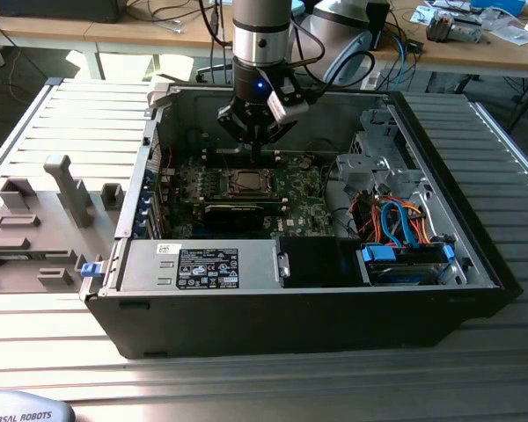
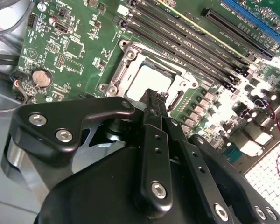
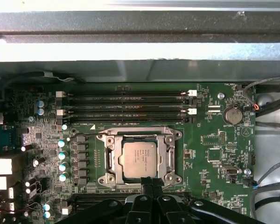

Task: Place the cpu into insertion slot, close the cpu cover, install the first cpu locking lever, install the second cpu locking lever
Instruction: 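Install the first cpu locking lever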

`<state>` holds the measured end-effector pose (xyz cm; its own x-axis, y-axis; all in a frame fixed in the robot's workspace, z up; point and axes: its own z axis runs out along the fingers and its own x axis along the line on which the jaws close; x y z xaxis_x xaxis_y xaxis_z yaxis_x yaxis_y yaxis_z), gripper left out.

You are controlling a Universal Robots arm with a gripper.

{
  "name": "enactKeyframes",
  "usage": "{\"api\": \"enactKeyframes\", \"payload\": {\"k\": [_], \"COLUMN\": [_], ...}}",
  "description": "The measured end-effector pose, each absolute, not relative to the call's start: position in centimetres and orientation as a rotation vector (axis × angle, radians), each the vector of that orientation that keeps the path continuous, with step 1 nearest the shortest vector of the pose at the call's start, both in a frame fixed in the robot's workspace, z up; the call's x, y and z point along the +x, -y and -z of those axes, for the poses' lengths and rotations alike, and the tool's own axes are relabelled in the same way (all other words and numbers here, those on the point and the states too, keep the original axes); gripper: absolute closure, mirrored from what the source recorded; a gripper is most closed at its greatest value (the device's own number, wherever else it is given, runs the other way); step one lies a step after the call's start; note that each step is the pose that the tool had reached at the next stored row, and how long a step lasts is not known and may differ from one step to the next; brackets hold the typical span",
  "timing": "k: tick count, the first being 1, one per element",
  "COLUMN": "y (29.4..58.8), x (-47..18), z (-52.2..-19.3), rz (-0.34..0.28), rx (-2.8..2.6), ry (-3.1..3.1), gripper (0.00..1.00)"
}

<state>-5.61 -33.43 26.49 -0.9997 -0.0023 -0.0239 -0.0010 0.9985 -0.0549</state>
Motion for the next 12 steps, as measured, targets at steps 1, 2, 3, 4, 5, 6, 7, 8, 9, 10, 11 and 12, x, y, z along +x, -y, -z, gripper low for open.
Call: {"api": "enactKeyframes", "payload": {"k": [1,2,3,4,5,6,7,8,9,10,11,12], "y": [33.43,33.43,33.43,33.43,33.43,33.43,33.43,33.43,33.43,33.43,33.43,33.43], "x": [-5.61,-5.62,-5.62,-5.62,-5.62,-5.62,-5.62,-5.63,-5.62,-5.62,-5.62,-5.61], "z": [-26.49,-26.48,-26.48,-26.48,-26.48,-26.48,-26.48,-26.49,-26.49,-26.49,-26.48,-26.48], "rz": [0.086,0.085,0.085,0.085,0.085,0.085,0.085,0.085,0.086,0.086,0.086,0.085], "rx": [-0.008,-0.013,-0.017,-0.020,-0.021,-0.021,-0.021,-0.020,-0.020,-0.021,-0.020,-0.021], "ry": [-3.116,-3.116,-3.116,-3.116,-3.116,-3.116,-3.116,-3.117,-3.120,-3.125,-3.129,-3.133], "gripper": [0.89,0.89,0.89,0.89,0.89,0.89,0.89,0.89,0.89,0.89,0.89,0.89]}}
